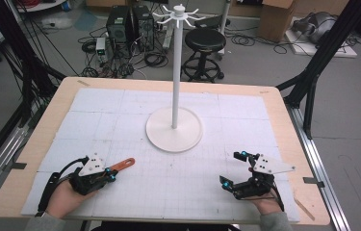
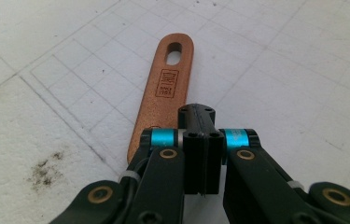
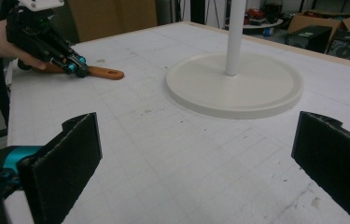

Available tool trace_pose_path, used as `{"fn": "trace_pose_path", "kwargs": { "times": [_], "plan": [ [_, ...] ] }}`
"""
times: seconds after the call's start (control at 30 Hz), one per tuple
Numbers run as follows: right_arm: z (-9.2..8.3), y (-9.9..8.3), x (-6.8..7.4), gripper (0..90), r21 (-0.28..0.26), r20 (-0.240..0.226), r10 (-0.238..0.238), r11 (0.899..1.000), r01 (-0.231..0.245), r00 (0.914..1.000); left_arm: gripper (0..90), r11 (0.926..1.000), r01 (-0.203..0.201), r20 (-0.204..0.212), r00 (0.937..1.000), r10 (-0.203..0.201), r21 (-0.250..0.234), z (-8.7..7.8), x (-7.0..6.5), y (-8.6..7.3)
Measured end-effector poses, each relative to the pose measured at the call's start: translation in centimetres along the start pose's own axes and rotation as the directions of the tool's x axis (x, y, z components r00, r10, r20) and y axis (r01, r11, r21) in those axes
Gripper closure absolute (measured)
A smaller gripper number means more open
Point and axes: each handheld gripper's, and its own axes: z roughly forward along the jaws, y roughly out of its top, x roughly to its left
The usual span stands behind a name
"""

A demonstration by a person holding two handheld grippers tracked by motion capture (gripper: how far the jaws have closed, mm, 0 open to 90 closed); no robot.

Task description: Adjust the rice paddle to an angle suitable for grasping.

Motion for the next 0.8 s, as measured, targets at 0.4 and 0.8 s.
{"fn": "trace_pose_path", "kwargs": {
  "times": [0.4,0.8],
  "plan": [
    [0.1,0.0,0.1,0.1,0.006,-0.004,-0.002,1.0,0.002,1.0,89.6,0.9816,0.167,-0.097,0.9796,-0.176,-0.093,-4.8,5.8,-3.4],
    [0.0,0.0,0.0,0.1,-0.002,-0.004,0.004,1.0,-0.004,1.0,89.6,0.9833,0.181,-0.111,0.9771,-0.182,-0.015,-4.9,6.7,-5.2]
  ]
}}
